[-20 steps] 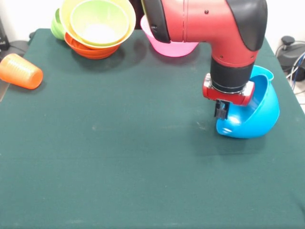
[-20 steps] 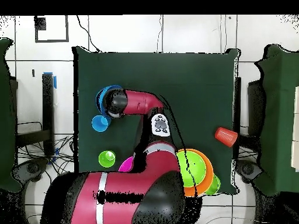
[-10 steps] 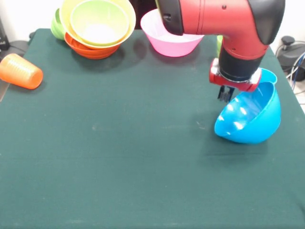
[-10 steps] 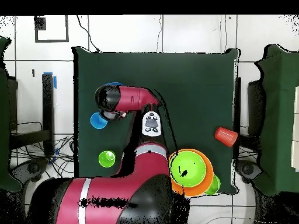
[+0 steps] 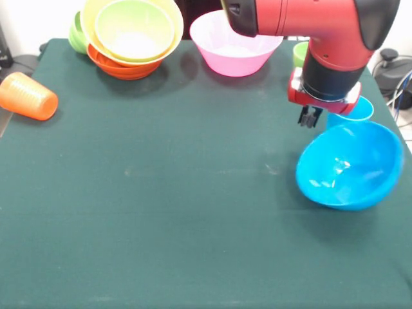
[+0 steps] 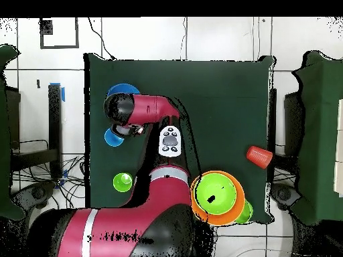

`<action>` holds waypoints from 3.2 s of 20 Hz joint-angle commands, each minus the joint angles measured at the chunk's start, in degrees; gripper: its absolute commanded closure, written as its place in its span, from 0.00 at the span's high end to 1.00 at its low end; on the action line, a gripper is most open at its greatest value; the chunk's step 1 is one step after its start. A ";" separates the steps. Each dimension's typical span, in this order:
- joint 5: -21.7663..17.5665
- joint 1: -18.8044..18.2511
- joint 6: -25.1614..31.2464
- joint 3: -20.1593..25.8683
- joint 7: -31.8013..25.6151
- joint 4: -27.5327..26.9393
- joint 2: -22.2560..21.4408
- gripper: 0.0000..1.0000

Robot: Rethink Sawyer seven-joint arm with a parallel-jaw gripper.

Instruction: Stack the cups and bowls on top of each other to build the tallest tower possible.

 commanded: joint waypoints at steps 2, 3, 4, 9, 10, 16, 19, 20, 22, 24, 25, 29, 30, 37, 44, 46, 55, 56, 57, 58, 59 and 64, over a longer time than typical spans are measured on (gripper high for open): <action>-1.22 0.18 -1.63 2.43 3.83 -1.42 0.22 0.00; -1.21 0.02 -2.20 2.55 3.57 -1.14 0.12 0.00; -1.09 -0.16 -3.27 2.75 3.49 -0.54 -0.07 0.00; -0.58 -0.37 -4.71 2.99 3.75 0.62 -0.35 1.00; -0.53 -0.41 -4.74 3.03 3.70 0.63 -0.33 1.00; -1.64 0.69 -4.43 2.29 3.59 -1.26 0.08 1.00; -1.47 1.19 -4.46 1.90 4.57 -2.01 0.52 1.00; -1.78 1.62 -4.85 1.42 5.00 -2.02 0.43 1.00; -2.88 2.95 -3.66 0.19 5.31 -4.07 1.53 1.00; -2.81 4.68 -0.29 -0.94 6.99 -7.57 3.74 1.00; -2.84 5.67 1.27 -1.85 8.09 -9.58 4.64 1.00; -1.30 7.61 1.74 -3.70 10.78 -11.32 5.95 1.00; -1.16 7.79 2.31 -3.96 10.61 -11.52 6.08 1.00; 0.09 7.56 2.97 -4.90 8.67 -8.92 4.97 1.00; 3.09 4.48 -5.94 -1.25 6.78 -1.94 3.15 1.00; 3.12 4.00 -7.68 -0.61 5.62 -1.56 3.36 1.00; 3.09 4.34 -10.86 -0.84 5.98 -2.76 5.36 1.00; 3.01 4.40 -11.05 -0.92 5.98 -2.84 5.43 1.00; 2.93 4.65 -10.90 -1.24 6.19 -3.06 5.47 1.00; 2.65 5.10 -10.55 -1.82 6.44 -3.55 5.54 1.00; 2.56 5.45 -10.46 -2.21 6.79 -3.83 5.61 1.00; 2.83 5.67 -10.09 -2.44 7.19 -4.68 6.12 1.00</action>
